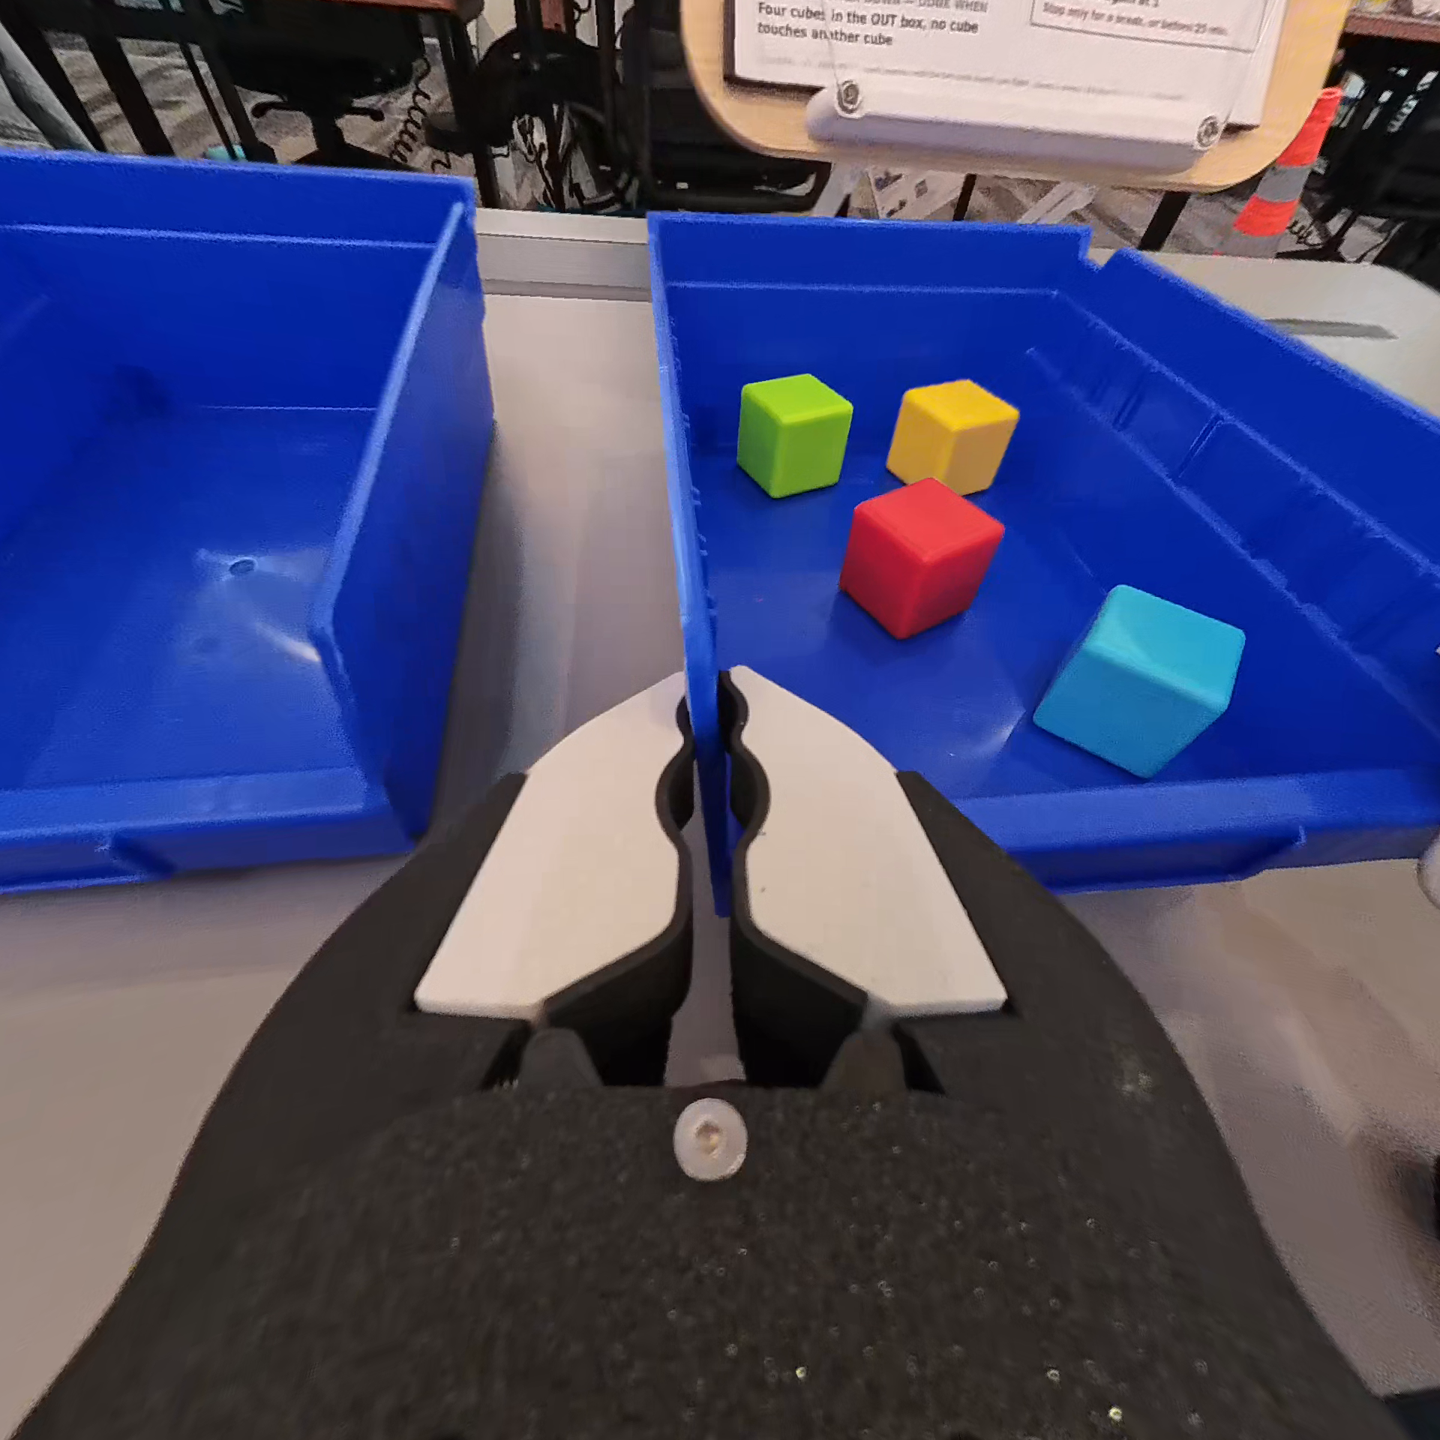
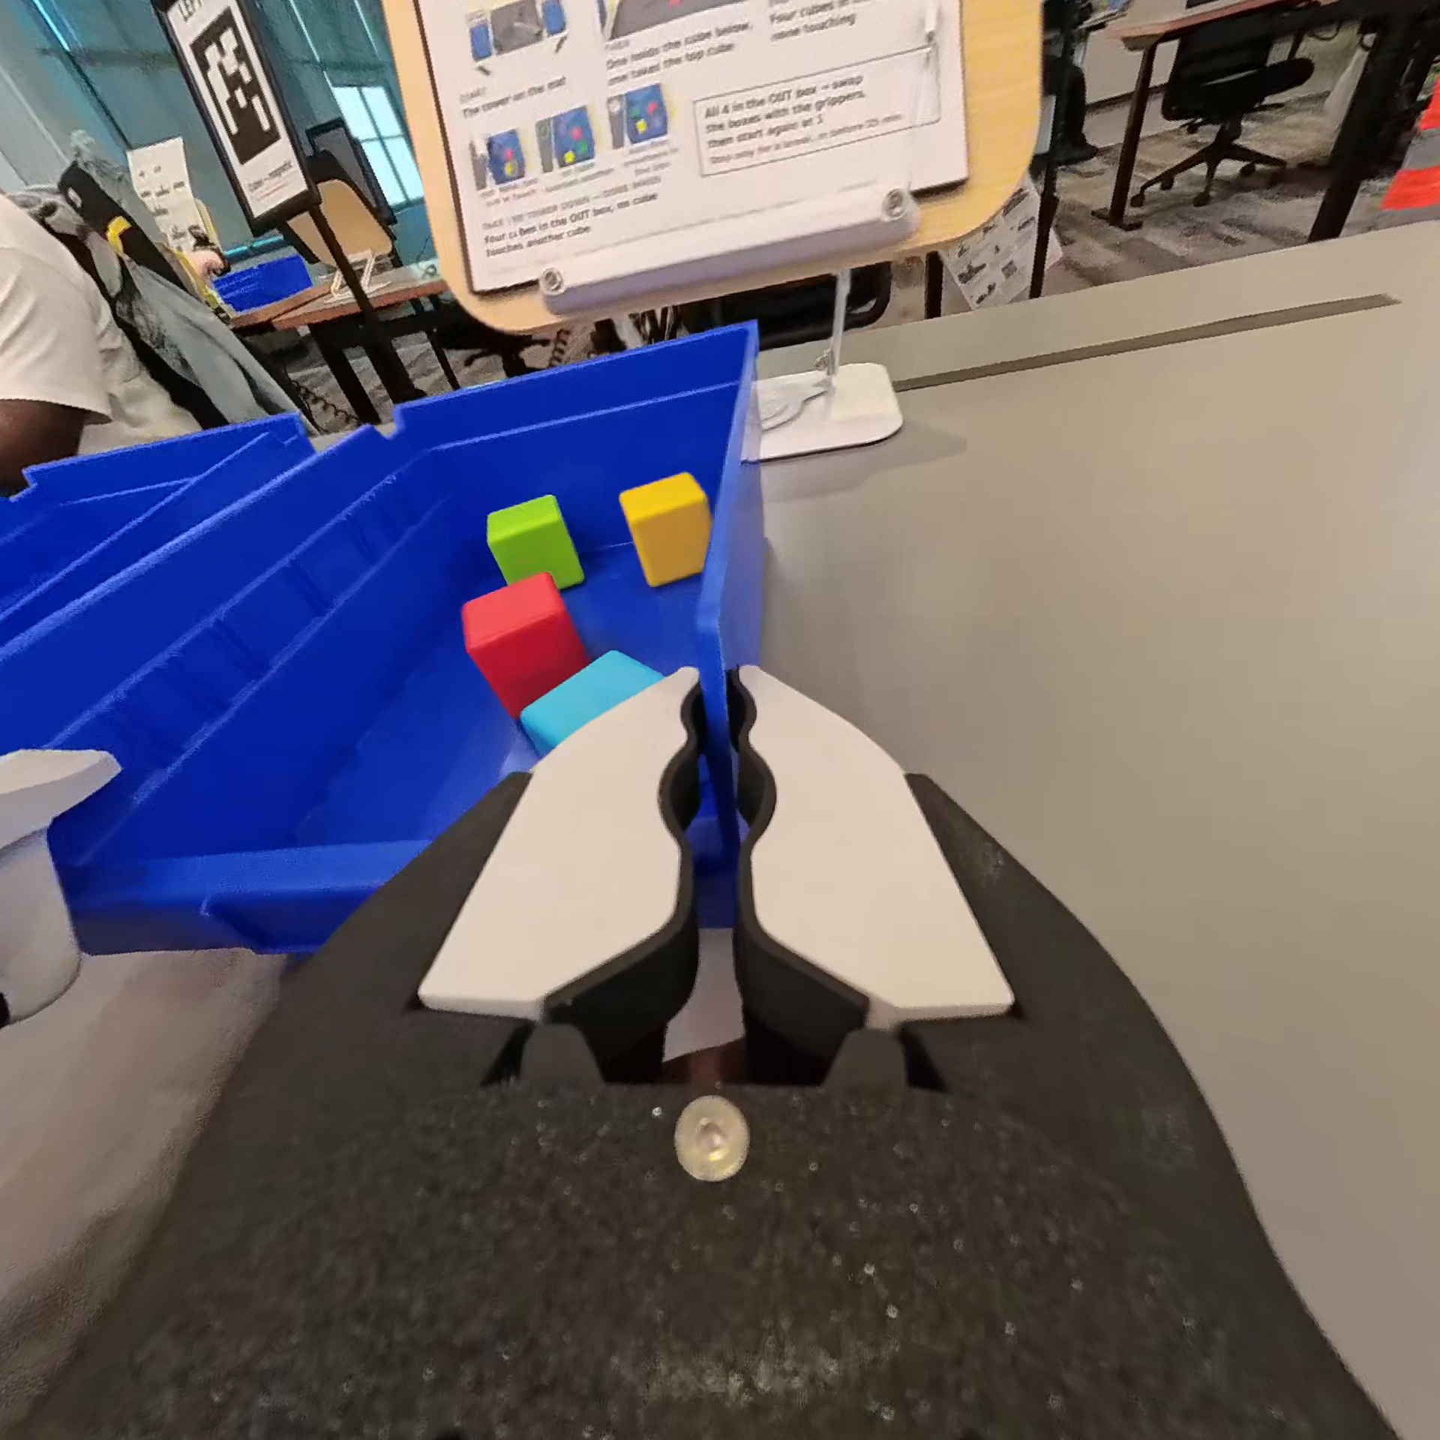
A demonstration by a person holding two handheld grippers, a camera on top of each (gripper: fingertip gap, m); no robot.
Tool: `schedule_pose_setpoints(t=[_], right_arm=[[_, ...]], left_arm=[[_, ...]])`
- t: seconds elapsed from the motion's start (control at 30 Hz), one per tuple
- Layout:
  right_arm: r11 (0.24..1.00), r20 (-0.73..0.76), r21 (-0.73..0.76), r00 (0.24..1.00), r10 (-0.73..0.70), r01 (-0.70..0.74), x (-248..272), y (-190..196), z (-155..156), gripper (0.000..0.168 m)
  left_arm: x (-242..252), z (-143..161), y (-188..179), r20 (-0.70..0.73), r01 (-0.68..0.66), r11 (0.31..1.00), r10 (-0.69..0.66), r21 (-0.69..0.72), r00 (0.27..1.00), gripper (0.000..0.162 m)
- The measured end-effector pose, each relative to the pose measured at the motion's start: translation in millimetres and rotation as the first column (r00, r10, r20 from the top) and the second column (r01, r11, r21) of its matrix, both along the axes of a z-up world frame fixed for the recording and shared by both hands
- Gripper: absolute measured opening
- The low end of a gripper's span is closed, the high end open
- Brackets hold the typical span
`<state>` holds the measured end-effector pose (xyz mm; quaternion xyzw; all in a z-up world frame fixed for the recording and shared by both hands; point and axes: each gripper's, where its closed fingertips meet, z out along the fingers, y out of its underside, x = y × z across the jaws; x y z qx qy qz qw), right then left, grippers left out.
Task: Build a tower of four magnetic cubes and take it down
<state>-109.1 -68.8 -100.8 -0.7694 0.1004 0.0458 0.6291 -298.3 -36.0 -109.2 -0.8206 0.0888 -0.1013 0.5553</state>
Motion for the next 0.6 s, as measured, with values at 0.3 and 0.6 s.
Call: schedule_pose_setpoints(t=[0.3, 0.6], right_arm=[[0.990, -0.121, -0.090, 0.988, 0.099, -0.110, -6.4, 7.0, -20.9, 0.006], [0.956, -0.154, 0.025, 0.944, 0.293, -0.293, -8.7, -46.0, 4.4, 0.040]], left_arm=[[-1.9, -16.6, -7.2, 0.177, 0.111, 0.989, -0.093, -0.093, 0.980, 0.017], [-103.5, 17.3, -29.4, 0.107, -0.016, 1.000, 0.015, 0.012, 0.994, 0.035]])
